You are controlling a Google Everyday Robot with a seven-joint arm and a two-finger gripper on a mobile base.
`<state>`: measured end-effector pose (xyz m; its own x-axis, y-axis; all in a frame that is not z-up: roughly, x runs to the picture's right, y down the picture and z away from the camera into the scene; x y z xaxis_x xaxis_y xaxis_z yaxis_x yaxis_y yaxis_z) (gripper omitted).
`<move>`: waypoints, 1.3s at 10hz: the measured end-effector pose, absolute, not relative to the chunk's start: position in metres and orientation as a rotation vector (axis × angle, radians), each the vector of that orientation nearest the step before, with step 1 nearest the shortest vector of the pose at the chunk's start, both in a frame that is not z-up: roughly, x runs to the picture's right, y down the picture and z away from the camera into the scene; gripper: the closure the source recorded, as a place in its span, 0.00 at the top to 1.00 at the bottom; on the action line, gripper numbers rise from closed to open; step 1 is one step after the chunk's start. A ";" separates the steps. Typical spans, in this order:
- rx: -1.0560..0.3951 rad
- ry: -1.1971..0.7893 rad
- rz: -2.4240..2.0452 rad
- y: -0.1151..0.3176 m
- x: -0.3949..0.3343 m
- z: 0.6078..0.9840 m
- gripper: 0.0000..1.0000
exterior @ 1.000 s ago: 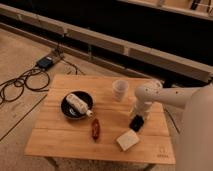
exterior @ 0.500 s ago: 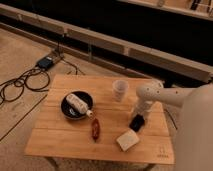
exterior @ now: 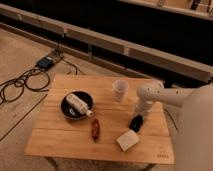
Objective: Place the eraser on the white sponge
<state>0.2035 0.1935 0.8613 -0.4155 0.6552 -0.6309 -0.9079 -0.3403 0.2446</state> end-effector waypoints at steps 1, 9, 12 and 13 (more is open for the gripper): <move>-0.529 0.703 1.912 0.193 0.203 0.860 0.21; -0.485 0.619 1.882 0.158 0.181 0.824 0.00; -0.512 0.622 1.849 0.161 0.161 0.804 0.00; -0.529 0.624 1.827 0.166 0.150 0.796 0.00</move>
<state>0.1504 0.1656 0.7958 -0.3185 0.7126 -0.6251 -0.9461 -0.2795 0.1634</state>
